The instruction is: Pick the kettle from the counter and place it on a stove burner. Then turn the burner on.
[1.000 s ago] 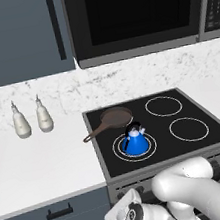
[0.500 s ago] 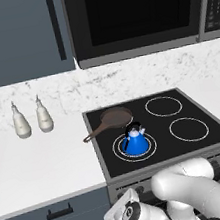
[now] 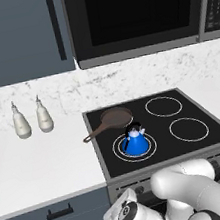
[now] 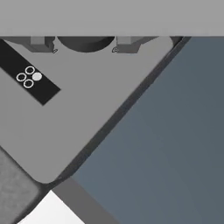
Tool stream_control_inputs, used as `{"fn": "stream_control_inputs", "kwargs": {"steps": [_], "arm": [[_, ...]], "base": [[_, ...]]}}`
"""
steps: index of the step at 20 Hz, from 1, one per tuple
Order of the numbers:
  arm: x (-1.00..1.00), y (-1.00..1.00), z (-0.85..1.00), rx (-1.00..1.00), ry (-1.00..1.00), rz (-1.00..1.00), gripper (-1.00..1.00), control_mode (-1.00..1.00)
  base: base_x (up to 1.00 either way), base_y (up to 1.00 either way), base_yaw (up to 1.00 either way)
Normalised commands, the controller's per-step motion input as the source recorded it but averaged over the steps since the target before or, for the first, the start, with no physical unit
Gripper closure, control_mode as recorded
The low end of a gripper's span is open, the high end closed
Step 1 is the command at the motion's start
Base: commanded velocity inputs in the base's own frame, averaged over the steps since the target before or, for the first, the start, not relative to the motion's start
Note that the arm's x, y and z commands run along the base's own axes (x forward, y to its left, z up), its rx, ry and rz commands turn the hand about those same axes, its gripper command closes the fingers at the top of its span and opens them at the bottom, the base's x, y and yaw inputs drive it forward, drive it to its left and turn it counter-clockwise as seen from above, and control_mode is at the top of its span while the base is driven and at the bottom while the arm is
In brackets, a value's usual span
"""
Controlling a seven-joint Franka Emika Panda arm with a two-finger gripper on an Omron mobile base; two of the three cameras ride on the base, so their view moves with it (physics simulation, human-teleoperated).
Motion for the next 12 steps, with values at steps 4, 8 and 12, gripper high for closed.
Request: {"fn": "stream_control_inputs", "kwargs": {"steps": [4, 8, 12], "arm": [[0.13, 0.07, 0.00, -0.33, 0.12, 0.22, 1.00, -1.00], [0.08, 0.08, 0.00, -0.38, 0.06, 0.28, 1.00, -1.00], [0.03, 0.06, 0.00, -0.41, 0.04, 0.31, 1.00, -1.00]], "base": [[0.00, 0.00, 0.00], [0.00, 0.00, 0.00], [0.00, 0.00, 0.00]]}}
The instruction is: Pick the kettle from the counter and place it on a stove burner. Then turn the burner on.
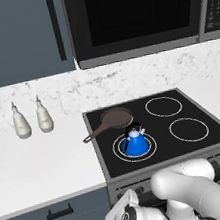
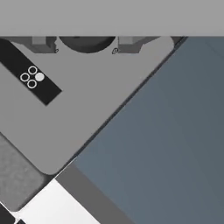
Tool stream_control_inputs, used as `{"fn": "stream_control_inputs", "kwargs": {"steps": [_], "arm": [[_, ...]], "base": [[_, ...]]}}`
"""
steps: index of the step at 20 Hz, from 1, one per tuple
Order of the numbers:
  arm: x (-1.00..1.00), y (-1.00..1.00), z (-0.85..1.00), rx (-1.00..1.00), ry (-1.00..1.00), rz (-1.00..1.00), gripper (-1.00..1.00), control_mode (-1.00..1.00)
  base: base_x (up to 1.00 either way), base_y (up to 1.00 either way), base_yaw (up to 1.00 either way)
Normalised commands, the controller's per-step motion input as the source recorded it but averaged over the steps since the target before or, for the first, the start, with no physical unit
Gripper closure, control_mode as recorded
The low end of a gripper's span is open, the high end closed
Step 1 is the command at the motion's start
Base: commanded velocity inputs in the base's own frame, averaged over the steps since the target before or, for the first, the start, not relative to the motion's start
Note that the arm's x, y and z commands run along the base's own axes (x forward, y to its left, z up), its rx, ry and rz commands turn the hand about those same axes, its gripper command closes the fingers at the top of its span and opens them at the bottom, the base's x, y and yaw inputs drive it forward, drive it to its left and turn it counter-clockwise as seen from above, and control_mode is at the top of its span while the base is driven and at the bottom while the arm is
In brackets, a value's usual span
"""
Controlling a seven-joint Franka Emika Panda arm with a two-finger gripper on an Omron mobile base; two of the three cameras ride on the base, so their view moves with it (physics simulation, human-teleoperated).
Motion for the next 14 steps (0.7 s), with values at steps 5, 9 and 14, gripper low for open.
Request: {"fn": "stream_control_inputs", "kwargs": {"steps": [5, 9, 14], "arm": [[0.00, 0.09, 0.00, -0.44, 0.09, 0.29, 1.00, -1.00], [0.00, 0.14, 0.00, -0.51, 0.13, 0.27, 1.00, -1.00], [0.02, 0.14, 0.00, -0.56, 0.16, 0.27, 1.00, -1.00]], "base": [[0.00, 0.00, 0.00], [0.00, 0.00, 0.00], [0.00, 0.00, 0.00]]}}
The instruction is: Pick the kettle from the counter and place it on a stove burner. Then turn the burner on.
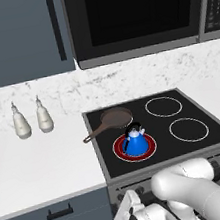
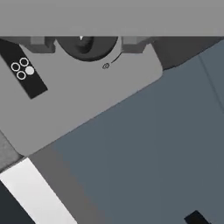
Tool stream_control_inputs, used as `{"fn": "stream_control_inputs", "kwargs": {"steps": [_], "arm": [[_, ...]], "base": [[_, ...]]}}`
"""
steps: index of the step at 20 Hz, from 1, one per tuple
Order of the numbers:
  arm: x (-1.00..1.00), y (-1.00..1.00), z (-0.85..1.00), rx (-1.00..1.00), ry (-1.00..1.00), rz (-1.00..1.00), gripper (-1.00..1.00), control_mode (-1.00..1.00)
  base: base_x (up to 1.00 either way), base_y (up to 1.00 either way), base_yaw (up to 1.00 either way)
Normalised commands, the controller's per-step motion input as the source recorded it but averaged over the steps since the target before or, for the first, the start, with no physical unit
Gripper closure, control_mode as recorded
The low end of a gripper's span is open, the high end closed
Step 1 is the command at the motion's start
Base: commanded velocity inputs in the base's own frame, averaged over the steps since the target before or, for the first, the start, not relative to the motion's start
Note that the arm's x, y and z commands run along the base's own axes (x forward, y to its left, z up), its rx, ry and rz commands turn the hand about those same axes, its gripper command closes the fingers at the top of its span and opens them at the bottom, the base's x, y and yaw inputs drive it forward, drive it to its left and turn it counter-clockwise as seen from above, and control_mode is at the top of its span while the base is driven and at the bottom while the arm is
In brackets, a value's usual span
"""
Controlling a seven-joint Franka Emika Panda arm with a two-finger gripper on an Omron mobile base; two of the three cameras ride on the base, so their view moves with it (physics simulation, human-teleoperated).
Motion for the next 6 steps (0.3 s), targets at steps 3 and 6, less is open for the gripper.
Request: {"fn": "stream_control_inputs", "kwargs": {"steps": [3, 6], "arm": [[0.00, 0.19, 0.00, -0.52, 0.15, 0.26, 1.00, -1.00], [0.00, 0.15, 0.00, -0.37, 0.12, 0.17, 1.00, -1.00]], "base": [[0.00, 0.00, 0.00], [0.00, 0.00, 0.00]]}}
